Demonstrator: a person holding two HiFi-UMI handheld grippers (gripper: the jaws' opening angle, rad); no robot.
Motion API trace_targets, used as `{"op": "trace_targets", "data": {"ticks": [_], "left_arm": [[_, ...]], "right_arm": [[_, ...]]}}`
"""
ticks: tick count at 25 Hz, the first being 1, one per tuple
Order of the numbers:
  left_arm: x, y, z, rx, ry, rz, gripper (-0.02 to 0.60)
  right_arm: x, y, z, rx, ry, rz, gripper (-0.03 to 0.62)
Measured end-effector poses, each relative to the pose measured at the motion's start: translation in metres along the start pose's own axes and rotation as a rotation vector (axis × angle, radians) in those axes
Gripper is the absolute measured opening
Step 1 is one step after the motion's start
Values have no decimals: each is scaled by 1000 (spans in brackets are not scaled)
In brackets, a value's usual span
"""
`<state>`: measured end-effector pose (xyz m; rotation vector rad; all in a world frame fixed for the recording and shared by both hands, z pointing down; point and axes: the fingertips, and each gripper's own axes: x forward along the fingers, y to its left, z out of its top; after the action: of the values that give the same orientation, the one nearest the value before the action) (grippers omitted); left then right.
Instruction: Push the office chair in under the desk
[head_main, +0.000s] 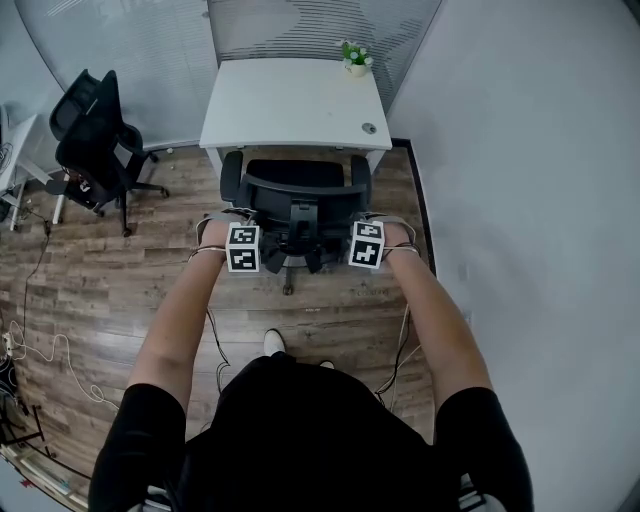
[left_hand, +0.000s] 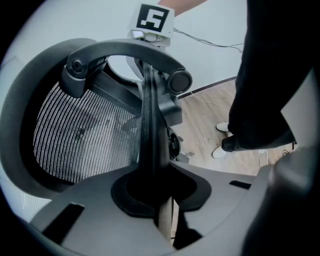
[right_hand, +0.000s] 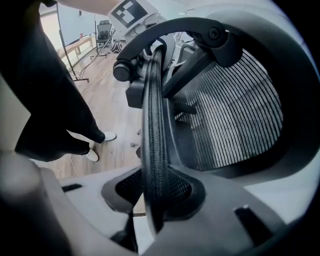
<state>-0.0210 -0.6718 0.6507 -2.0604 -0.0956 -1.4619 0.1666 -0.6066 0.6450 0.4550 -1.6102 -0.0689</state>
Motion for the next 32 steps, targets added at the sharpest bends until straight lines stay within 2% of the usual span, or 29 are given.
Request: {"op": "trace_targets", "data": {"ticks": [4,16,21,22,27,32], "left_arm": [[10,23,-7,-5,5,-1,57],[14,29,-6,-14,13,1,57],[14,27,-5,-28,16,-20,65],[14,24,-5,-31,17,-38,76],[11,9,-6,-11,28,-122,202],[12,1,-9,-16,35,-178,267]], "right_arm": [[8,-25,-2,-9,-7,-4,98],[11,-33,-5,-1,-1,-2,100],[11,-32,-6,-4,-11,-29,104],[10,-31,-6,-5,-14,-26,107],[2,-25,-3,-8,-26,12,203],[-17,-26,6,-16,-68,-13,216]]}}
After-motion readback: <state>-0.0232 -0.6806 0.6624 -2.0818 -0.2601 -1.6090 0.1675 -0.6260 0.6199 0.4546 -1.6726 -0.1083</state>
